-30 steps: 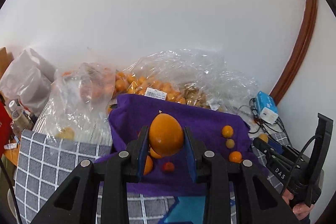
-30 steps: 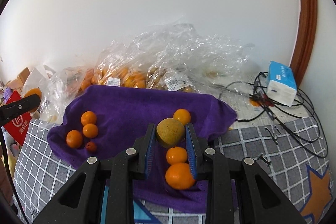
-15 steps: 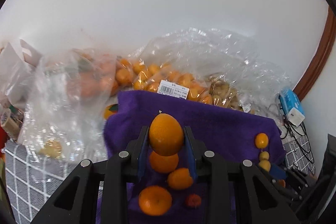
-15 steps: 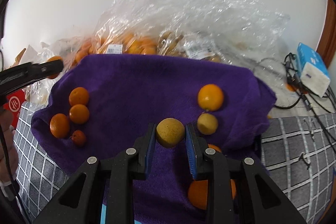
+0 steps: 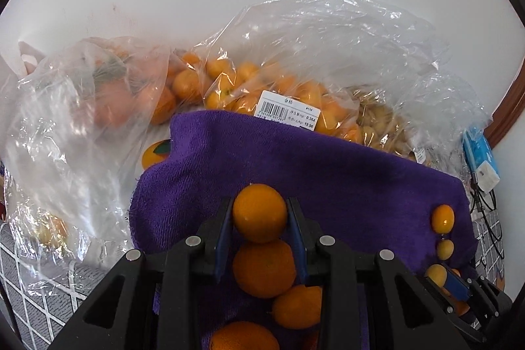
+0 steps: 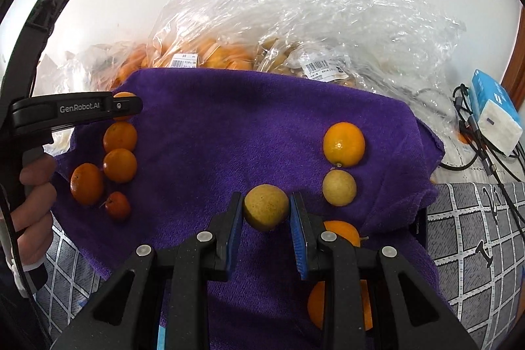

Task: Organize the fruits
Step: 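Lower the orange onto the towel with the left gripper while the right gripper releases the yellow fruit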

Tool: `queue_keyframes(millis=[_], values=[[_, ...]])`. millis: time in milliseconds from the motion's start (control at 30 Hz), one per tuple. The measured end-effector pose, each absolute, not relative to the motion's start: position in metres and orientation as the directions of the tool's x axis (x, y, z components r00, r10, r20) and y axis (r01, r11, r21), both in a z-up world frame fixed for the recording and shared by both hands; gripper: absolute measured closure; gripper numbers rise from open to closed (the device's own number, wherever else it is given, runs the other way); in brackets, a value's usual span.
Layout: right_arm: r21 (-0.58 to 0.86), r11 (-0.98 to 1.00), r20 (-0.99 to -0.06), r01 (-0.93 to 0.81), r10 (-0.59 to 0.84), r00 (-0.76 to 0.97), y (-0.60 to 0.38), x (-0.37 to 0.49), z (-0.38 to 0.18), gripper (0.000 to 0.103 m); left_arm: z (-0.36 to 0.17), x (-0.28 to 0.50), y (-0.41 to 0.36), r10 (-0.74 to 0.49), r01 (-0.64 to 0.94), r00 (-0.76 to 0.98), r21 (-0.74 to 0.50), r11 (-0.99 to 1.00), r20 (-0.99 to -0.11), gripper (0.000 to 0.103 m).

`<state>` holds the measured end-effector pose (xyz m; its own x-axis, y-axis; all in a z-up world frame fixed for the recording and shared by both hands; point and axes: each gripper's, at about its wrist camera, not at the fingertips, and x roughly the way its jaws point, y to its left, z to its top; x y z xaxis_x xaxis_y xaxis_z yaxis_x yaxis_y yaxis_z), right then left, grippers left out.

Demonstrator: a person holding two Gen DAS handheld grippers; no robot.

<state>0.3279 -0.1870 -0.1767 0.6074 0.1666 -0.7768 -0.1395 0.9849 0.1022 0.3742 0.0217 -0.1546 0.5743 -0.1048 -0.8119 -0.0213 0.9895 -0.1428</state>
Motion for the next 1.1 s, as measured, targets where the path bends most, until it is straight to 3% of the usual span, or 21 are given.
queue_keyframes(millis=[267,400,500,733,1100], values=[[0.076,0.987,-0.774,-0.142,0.148,0.616,-0.184,0.327,-0.177,0.075,-0.162,0.374,0.018,-0.1,-0.017,0.55,-0.131,0.991,-0.829,0.072],[0.074,0.987,-0.766,-0.143,0.148,0.625,-0.184,0.328,-0.176,0.058,-0.162,0.378,0.016,-0.117,0.003,0.537,-0.136,0.991,-0.835,0.072],[0.074,0.988,-0.773,-0.133,0.141,0.618,-0.185,0.328,-0.174,0.056,-0.156,0.38,0.014,-0.121,0.012,0.535,-0.136,0.991,-0.836,0.072],[0.132,0.99,-0.778,-0.039,0.128,0.615,-0.202,0.316,-0.151,0.055,-0.118,0.362,0.002,-0.156,0.081,0.59,-0.134,0.988,-0.792,0.061],[0.111,0.993,-0.753,0.031,0.064,0.655,-0.226,0.253,-0.093,0.055,-0.076,0.276,-0.002,-0.105,0.098,0.655,-0.054,0.994,-0.748,0.044]])
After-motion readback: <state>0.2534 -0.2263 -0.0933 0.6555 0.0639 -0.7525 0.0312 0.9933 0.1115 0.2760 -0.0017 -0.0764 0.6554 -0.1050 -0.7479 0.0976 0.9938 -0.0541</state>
